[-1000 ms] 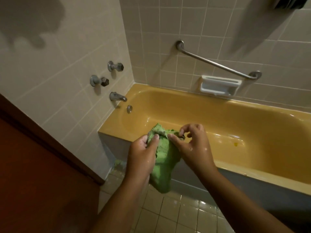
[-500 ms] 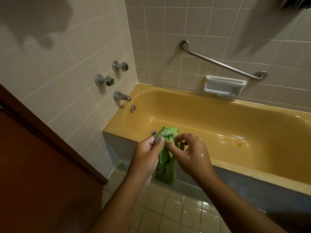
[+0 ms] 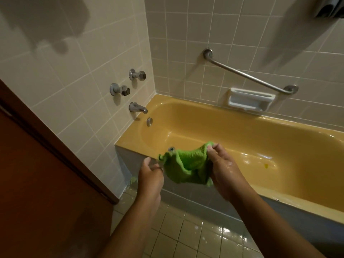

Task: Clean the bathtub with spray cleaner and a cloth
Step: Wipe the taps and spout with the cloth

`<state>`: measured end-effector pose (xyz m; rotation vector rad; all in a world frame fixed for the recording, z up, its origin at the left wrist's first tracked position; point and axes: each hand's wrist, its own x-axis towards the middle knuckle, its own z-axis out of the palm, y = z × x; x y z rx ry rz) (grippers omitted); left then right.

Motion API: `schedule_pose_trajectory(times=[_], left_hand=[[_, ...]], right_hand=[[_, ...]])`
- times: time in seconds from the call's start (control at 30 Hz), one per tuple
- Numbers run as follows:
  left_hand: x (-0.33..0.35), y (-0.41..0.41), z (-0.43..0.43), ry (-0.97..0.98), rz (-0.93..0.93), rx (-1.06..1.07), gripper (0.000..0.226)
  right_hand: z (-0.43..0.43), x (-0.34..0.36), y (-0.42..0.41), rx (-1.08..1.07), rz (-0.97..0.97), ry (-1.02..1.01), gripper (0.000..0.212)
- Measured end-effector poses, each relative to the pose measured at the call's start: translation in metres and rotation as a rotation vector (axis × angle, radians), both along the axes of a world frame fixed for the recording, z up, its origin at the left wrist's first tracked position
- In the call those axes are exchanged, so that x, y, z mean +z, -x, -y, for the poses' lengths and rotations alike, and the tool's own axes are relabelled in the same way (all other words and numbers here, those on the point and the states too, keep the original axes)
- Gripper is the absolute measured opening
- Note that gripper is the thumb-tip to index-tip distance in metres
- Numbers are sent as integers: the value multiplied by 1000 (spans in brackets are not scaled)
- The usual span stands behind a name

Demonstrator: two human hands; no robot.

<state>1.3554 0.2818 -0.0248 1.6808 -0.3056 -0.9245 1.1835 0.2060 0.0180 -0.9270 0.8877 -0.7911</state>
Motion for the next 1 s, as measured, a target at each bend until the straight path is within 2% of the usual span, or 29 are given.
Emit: schedule_pose_trajectory(times=[0.07,0.13,0.23,0.33,0.4,0.47,0.57,0.67,0.77,0.8,0.9,0.93,1.0], left_hand=[[7,5,-2,106,71,-57,54],[21,15,-2,223,199,-233,44],[35,23,6,237,343,-503,30],[33,23,15,172,471,-636,11],[32,21,18,147,483,-698,12],[36,13,19,158,545,-691,14],[50,-2,22,193,643,-537,19],[59,-4,26,191,686,-613,21],[64,0,29,262,630,-554,24],[66,1,29,284,624,-548,25],[69,8,29,315,622,-528,24],[72,10,29,324,602,-491,22],[76,9,32,353,538,-393,20]], right_hand=[[2,11,-2,66,-131,159,16],[5,21,-4,179,-249,391,13],[8,33,-6,265,-322,623,13],[16,47,-3,190,-255,594,14],[22,53,4,175,-224,548,13],[26,53,13,198,-303,597,11],[24,47,25,256,-513,692,9],[19,43,29,213,-426,659,9],[15,47,27,204,-253,575,16],[15,46,30,239,-256,569,20],[20,37,44,424,-505,630,34],[22,31,50,490,-623,693,34],[24,12,58,578,-827,801,17]])
